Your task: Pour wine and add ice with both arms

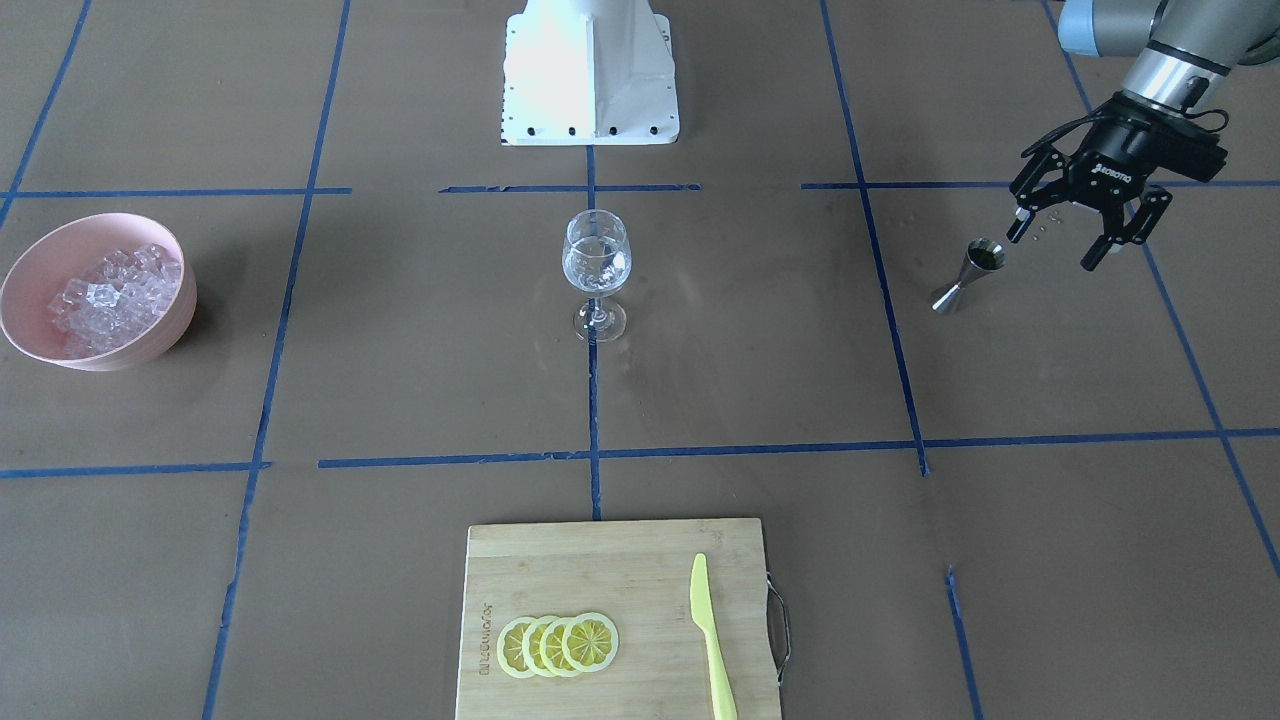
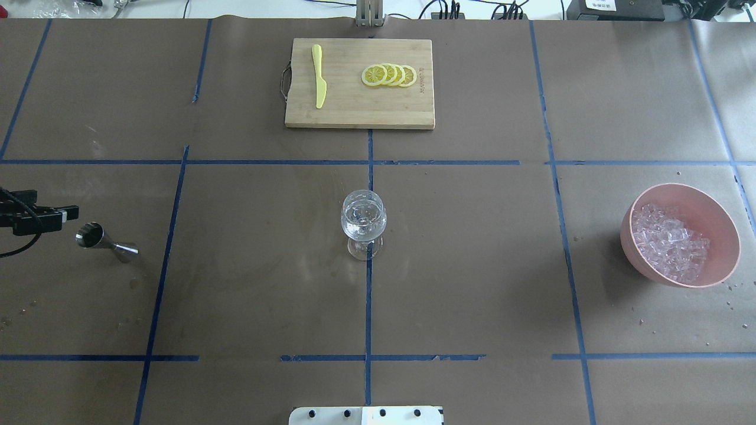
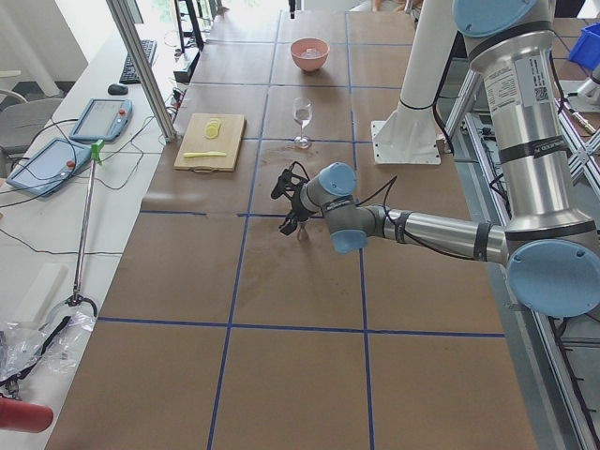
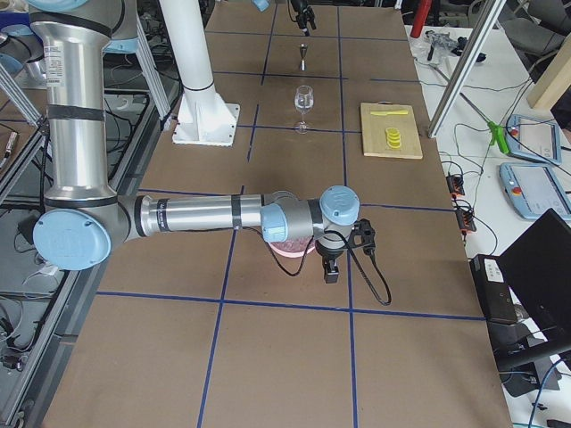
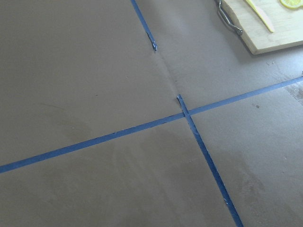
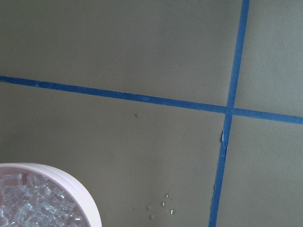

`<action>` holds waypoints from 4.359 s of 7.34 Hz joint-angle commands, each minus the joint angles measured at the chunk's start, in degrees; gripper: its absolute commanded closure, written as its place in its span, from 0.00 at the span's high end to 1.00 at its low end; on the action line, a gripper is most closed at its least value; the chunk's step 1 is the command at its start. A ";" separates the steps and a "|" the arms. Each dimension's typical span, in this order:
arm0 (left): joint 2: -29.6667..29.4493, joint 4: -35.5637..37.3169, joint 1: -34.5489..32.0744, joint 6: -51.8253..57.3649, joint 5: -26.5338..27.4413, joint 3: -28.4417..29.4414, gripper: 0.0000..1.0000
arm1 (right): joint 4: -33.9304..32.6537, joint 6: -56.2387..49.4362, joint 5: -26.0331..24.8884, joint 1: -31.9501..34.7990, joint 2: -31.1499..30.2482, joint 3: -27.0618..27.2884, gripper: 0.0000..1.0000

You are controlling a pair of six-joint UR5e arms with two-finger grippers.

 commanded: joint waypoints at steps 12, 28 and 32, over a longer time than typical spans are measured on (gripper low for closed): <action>4.75 -7.51 37.70 -21.09 60.74 4.17 1.00 | 1.20 -0.02 -0.26 -0.03 0.05 -0.84 1.00; -7.99 -11.72 38.95 -21.27 74.56 21.92 0.70 | 1.64 -0.02 -0.26 -0.03 -0.04 -1.10 1.00; -7.99 -11.72 38.86 -21.27 74.56 22.28 0.58 | 1.64 0.06 -0.26 -0.03 0.05 -1.36 1.00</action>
